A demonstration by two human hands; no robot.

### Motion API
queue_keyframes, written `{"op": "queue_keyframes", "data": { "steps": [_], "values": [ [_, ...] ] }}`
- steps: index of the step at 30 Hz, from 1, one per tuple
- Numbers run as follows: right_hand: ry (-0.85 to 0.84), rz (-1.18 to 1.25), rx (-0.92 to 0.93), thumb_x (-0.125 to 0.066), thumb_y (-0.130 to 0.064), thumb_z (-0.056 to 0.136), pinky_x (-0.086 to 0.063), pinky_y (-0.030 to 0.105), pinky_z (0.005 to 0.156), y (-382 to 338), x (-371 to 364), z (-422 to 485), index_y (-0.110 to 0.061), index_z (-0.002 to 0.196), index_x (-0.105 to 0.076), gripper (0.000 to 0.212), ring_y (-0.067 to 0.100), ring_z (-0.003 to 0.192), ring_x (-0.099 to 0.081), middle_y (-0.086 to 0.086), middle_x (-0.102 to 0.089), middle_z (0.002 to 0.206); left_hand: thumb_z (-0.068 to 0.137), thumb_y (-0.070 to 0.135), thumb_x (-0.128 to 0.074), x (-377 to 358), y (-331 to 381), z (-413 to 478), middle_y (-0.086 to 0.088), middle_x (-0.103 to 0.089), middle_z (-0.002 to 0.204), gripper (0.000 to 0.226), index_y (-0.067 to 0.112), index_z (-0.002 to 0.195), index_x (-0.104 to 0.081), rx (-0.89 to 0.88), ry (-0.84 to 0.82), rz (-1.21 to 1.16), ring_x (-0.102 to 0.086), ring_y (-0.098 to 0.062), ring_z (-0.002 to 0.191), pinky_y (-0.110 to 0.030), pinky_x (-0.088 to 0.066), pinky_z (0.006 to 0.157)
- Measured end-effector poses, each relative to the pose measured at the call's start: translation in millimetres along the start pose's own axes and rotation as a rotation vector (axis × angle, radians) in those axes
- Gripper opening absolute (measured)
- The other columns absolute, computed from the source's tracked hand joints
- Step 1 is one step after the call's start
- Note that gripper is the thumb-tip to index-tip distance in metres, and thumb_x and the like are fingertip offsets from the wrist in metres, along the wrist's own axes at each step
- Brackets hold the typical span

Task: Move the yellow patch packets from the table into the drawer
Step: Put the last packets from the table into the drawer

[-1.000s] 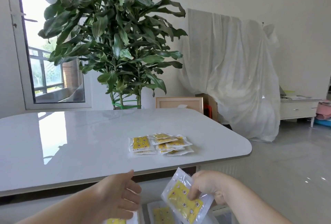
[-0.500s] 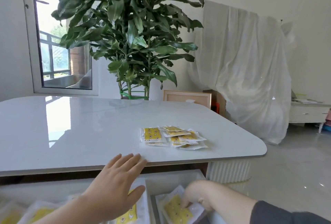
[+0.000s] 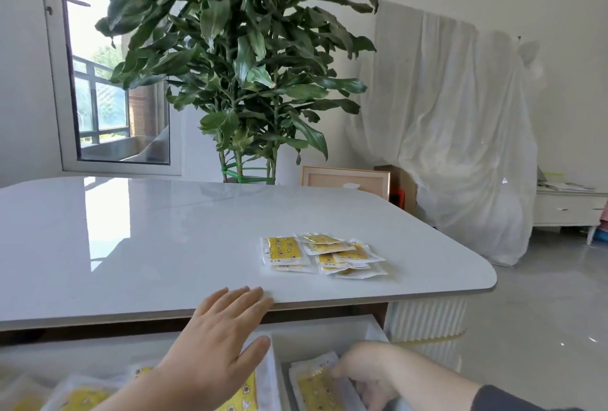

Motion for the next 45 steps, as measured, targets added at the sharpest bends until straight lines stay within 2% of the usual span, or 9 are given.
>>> {"op": "queue_keyframes", "data": {
  "steps": [3,7,13,16,24,29,37,40,45],
  "values": [
    [-0.018,0.044,0.024,-0.057,-0.04,0.087,-0.048,0.044,0.098,-4,8,-15,-0.002,0.142,-0.038,0.069,0.033,0.123,-0.053,0.02,-0.05,0.139,0.088,0.053,-0.037,2,0,0,0.017,-0.062,0.127,0.048,0.036,0.127,-0.059,0.019,0.017,-0.006,-0.06,-0.004,0.117,-0.02,-0.009,0.107],
    [-0.009,0.229,0.326,-0.054,-0.036,0.093,-0.054,0.047,0.086,-21,33,-47,-0.006,0.106,-0.059,0.033,0.028,0.082,-0.063,0.015,-0.062,0.099,0.083,0.061,-0.015,17,4,10,0.027,-0.041,0.139,0.066,0.038,0.136,-0.046,0.086,0.1,-0.208,-0.036,0.0,0.133,-0.014,-0.013,0.105],
    [0.02,0.482,0.558,-0.051,-0.034,0.096,-0.056,0.035,0.07,-36,75,-94,-0.006,0.091,-0.06,0.03,0.024,0.073,-0.064,0.014,-0.068,0.087,0.091,0.041,-0.046,19,-21,76,0.003,-0.059,0.118,0.038,0.018,0.119,-0.058,0.521,0.017,-0.356,-0.057,-0.019,0.11,-0.027,-0.044,0.083],
    [0.043,0.582,0.593,-0.054,-0.032,0.095,-0.055,0.032,0.063,-36,83,-103,-0.005,0.092,-0.06,0.028,0.025,0.069,-0.063,0.014,-0.067,0.082,0.087,0.043,-0.049,7,-32,117,0.001,-0.055,0.08,0.03,0.013,0.089,-0.053,0.702,-0.088,-0.48,-0.059,-0.024,0.085,-0.025,-0.041,0.062],
    [0.082,0.717,0.606,-0.054,-0.022,0.094,-0.053,0.03,0.055,-30,99,-96,-0.003,0.093,-0.061,0.021,0.023,0.063,-0.061,0.015,-0.066,0.079,0.075,0.059,-0.056,2,-48,136,0.003,-0.057,0.077,0.042,0.018,0.075,-0.049,0.782,-0.068,-0.351,-0.057,-0.02,0.074,-0.023,-0.04,0.06],
    [0.2,0.63,0.614,-0.056,-0.017,0.092,-0.049,0.025,0.047,-51,121,-88,-0.004,0.087,-0.061,0.015,0.018,0.054,-0.056,0.012,-0.064,0.073,0.072,0.033,-0.074,-9,-71,132,-0.003,-0.053,0.069,0.031,0.01,0.077,-0.055,0.846,-0.016,-0.721,-0.051,-0.019,0.059,-0.023,-0.038,0.053],
    [0.784,0.174,0.498,-0.058,-0.027,0.075,-0.038,0.024,0.054,-131,166,-40,-0.012,0.078,-0.053,0.016,0.023,0.064,-0.052,0.004,-0.057,0.074,0.074,0.01,-0.075,-12,-87,121,-0.013,-0.072,0.079,0.015,0.009,0.085,-0.065,0.789,0.207,-1.181,-0.07,-0.031,0.074,-0.043,-0.06,0.07],
    [0.782,-0.08,0.357,-0.059,-0.052,0.074,-0.046,0.027,0.065,-147,154,-20,-0.016,0.088,-0.052,0.039,0.023,0.08,-0.058,0.001,-0.06,0.087,0.081,0.005,-0.068,-12,-89,117,-0.013,-0.068,0.071,0.005,0.007,0.084,-0.064,0.796,0.268,-1.317,-0.05,-0.02,0.049,-0.024,-0.039,0.043],
    [0.714,-0.164,0.213,-0.07,-0.056,0.067,-0.05,0.027,0.068,-146,144,-5,-0.017,0.077,-0.054,0.044,0.018,0.072,-0.06,0.0,-0.062,0.079,0.085,0.003,-0.064,-12,-88,117,-0.014,-0.071,0.081,0.006,0.007,0.089,-0.064,0.788,0.302,-1.438,-0.067,-0.023,0.067,-0.026,-0.049,0.054]
  ]
}}
Point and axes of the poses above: each hand's wrist, its own z-axis towards the middle knuckle, its own x-axis out of the back of the hand, y = z × x, the point moved 6 cm from there along z, towards the middle knuckle
